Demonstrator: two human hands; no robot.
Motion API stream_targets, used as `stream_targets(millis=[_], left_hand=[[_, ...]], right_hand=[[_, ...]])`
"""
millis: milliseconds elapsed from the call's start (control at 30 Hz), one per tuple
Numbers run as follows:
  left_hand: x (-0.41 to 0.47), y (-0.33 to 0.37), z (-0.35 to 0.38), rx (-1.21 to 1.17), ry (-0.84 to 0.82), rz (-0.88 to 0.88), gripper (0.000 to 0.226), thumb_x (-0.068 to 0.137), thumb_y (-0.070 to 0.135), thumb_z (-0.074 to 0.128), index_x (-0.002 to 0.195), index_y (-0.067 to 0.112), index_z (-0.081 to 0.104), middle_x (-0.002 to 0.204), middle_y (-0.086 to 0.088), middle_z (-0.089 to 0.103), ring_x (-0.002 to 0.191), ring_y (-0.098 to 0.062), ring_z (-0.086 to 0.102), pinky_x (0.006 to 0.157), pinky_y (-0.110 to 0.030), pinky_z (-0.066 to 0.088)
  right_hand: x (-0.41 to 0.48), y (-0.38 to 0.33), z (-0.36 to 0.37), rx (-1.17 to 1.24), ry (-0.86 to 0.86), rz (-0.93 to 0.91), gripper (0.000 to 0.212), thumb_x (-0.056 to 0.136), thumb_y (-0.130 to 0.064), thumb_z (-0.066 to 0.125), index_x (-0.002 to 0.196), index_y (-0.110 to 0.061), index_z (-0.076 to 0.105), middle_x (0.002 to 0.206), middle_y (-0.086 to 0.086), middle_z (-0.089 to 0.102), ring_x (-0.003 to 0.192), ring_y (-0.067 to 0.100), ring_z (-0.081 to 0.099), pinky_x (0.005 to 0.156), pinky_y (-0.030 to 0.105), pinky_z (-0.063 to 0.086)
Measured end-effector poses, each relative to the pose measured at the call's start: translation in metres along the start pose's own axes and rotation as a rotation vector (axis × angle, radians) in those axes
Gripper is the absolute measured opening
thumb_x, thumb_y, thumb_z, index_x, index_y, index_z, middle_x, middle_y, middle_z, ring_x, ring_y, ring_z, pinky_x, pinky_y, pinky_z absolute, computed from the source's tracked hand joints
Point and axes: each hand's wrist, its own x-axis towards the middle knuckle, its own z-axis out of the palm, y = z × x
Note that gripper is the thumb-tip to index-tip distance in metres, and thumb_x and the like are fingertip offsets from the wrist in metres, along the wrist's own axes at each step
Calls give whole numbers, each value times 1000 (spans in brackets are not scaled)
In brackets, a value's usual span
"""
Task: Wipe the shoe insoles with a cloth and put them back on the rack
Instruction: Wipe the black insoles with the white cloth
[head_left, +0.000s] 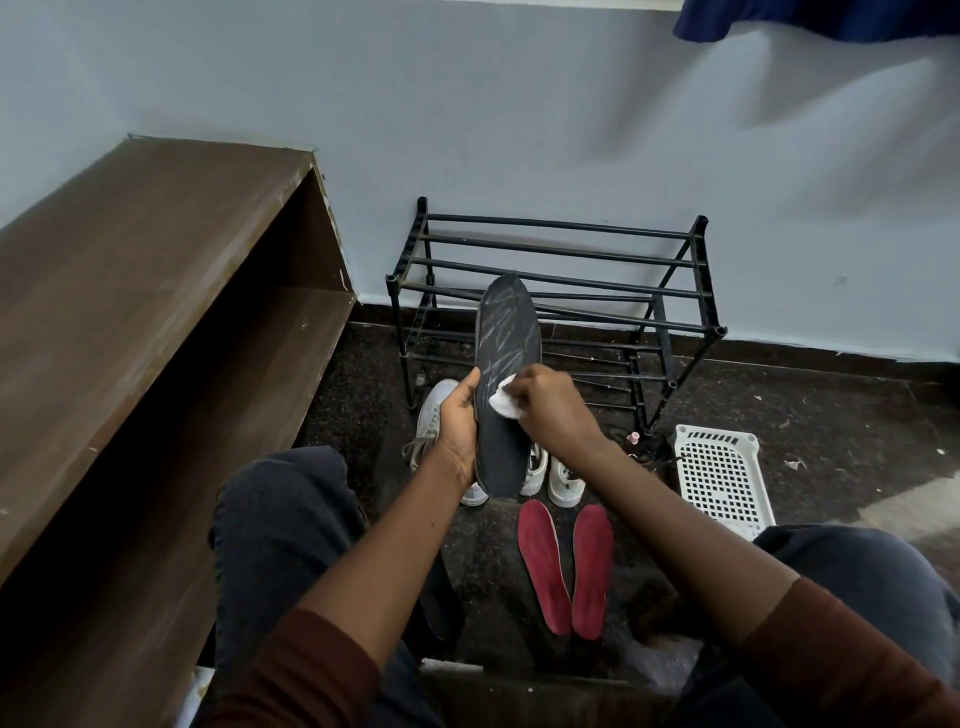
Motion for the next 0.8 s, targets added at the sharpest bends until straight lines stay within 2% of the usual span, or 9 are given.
stream_targets(millis=[100, 267, 367, 533, 600, 700, 800], left_hand=[[1, -4, -3, 2, -9, 8, 59, 98, 38, 32, 80, 2, 76, 84, -14, 72, 74, -25, 71, 70, -30, 58], [-2, -9, -5, 16, 7, -16, 59, 99, 39, 32, 86, 2, 76, 91, -15, 72, 81, -26, 70, 82, -33, 54], [-3, -9, -2, 20, 12, -14, 56, 98, 40, 33, 90, 4, 75, 92, -13, 71, 82, -25, 69, 87, -36, 48], [0, -7, 0, 57, 6, -21, 58, 99, 39, 31, 84, 6, 76, 85, -11, 72, 77, -23, 69, 76, -31, 55], [-3, -5, 1, 69, 7, -37, 57, 99, 39, 31, 87, 5, 75, 85, -11, 71, 77, -23, 69, 76, -30, 55], [-4, -4, -1, 41, 17, -47, 50, 98, 39, 32, 106, 2, 65, 98, -13, 67, 88, -25, 65, 88, -35, 49], [-2, -5, -4, 50, 52, -24, 54, 98, 38, 33, 97, 0, 71, 96, -15, 69, 85, -26, 68, 82, -32, 55]], right_hand=[[-24, -12, 12, 88, -7, -105, 10, 75, 4, 65, 80, 2, 73, 89, 17, 65, 77, 32, 64, 68, 31, 50], [-29, -5, 12, 109, 43, -149, 5, 69, 1, 66, 68, 0, 72, 74, 16, 66, 63, 32, 65, 62, 33, 53], [-11, 7, 1, 12, 61, -87, 11, 76, -3, 63, 70, 3, 71, 78, 19, 65, 67, 35, 63, 60, 37, 53], [16, 17, -11, -54, 111, 55, 15, 81, -2, 56, 74, 5, 68, 83, 22, 63, 74, 38, 60, 63, 39, 48], [12, 15, -10, -54, 94, 11, 14, 81, -2, 58, 78, 4, 70, 85, 21, 64, 77, 37, 62, 67, 39, 49], [-6, 3, 0, -9, 53, -115, 12, 78, -4, 62, 78, 3, 72, 83, 20, 66, 76, 36, 64, 69, 39, 52], [-28, -11, 16, 69, 50, -206, 10, 70, -3, 61, 67, 0, 71, 73, 17, 66, 61, 35, 62, 59, 34, 53]])
